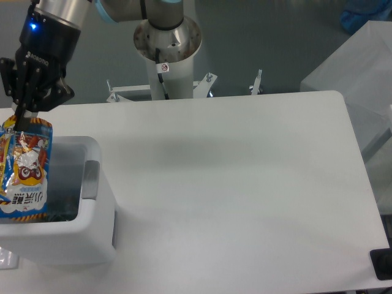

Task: Place the trash in the trash can
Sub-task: 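Carry the wrapper over the white bin and lower it inside, then open the gripper to release the wrapper and raise it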

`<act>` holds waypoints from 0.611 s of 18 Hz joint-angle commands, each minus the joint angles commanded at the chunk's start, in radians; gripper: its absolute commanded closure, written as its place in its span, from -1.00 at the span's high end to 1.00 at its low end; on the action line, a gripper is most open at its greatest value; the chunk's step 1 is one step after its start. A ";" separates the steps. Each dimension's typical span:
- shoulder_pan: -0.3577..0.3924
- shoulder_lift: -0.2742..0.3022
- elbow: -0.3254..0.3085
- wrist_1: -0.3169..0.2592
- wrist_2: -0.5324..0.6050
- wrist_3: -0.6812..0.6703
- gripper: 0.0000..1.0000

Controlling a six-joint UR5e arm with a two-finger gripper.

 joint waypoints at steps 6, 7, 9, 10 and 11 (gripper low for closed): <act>-0.002 -0.004 -0.020 0.002 0.011 0.049 -0.99; 0.000 -0.009 -0.016 0.002 0.011 0.049 -0.99; 0.000 -0.020 -0.009 0.002 0.011 0.051 -0.97; 0.000 -0.029 -0.006 0.003 0.012 0.049 -0.88; 0.000 -0.037 0.001 0.002 0.012 0.049 -0.75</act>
